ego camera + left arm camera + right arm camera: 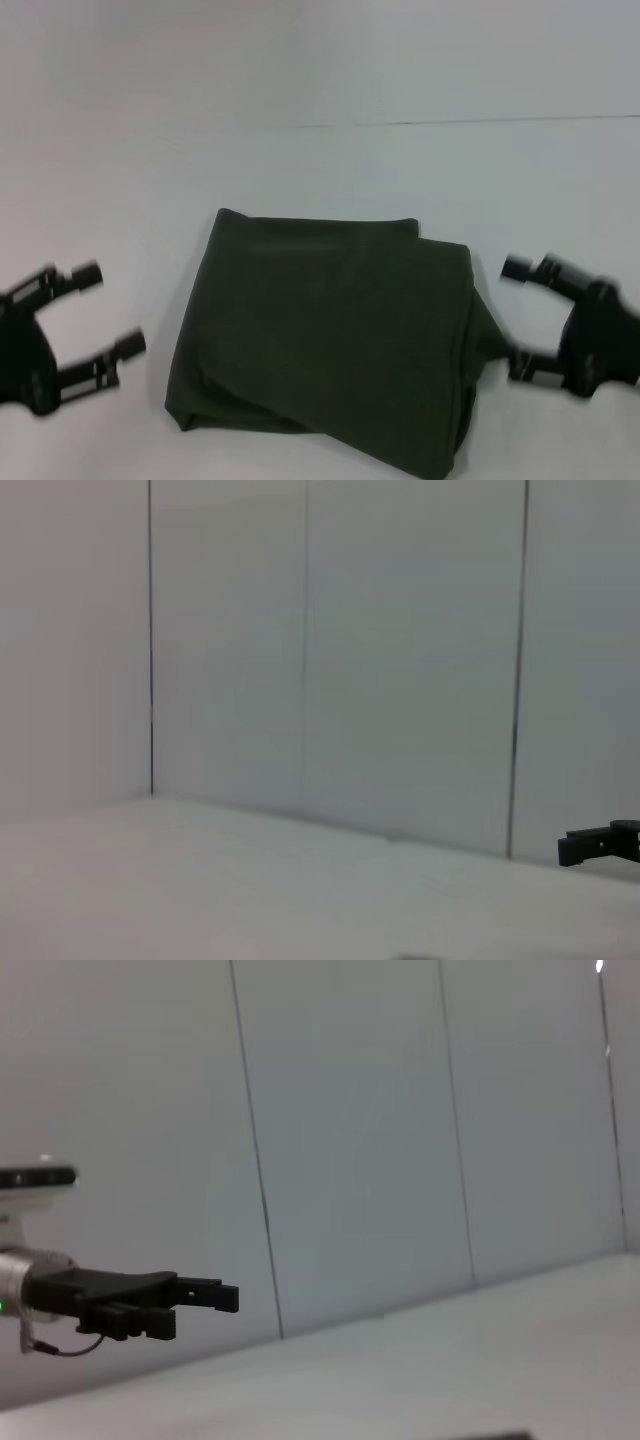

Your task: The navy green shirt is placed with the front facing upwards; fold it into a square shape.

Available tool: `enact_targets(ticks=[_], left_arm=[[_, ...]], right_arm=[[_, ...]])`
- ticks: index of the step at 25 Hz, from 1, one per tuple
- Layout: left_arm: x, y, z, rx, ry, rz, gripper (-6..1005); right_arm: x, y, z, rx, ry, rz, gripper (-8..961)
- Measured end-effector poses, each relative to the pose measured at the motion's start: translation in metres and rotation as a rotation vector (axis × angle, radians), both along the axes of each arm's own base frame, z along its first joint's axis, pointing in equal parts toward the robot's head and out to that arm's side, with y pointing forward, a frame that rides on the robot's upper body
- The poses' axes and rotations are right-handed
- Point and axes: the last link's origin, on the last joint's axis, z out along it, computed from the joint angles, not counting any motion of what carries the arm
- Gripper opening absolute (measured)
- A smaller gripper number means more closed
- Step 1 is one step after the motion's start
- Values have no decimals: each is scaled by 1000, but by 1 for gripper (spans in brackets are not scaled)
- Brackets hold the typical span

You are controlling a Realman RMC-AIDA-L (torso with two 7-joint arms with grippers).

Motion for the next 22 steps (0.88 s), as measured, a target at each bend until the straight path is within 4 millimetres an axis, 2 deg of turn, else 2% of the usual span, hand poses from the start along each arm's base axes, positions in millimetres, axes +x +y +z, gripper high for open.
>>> enact_targets(ticks=[4,7,13,22], left_arm=[[-11,-13,-18,-99,27,49,876],[-18,-17,-30,-132,51,69,876],[-28,-11,-43,-108,61,130,876],[-29,-9,-53,-158,107,117,876]], right_arm=[[15,-13,-23,-32,-68,-35,950],[27,-20,-33,-45,-109,-91,950],[50,-32,-28,66,-141,-188,951],[54,-39,-33,60,-163,-188,951]])
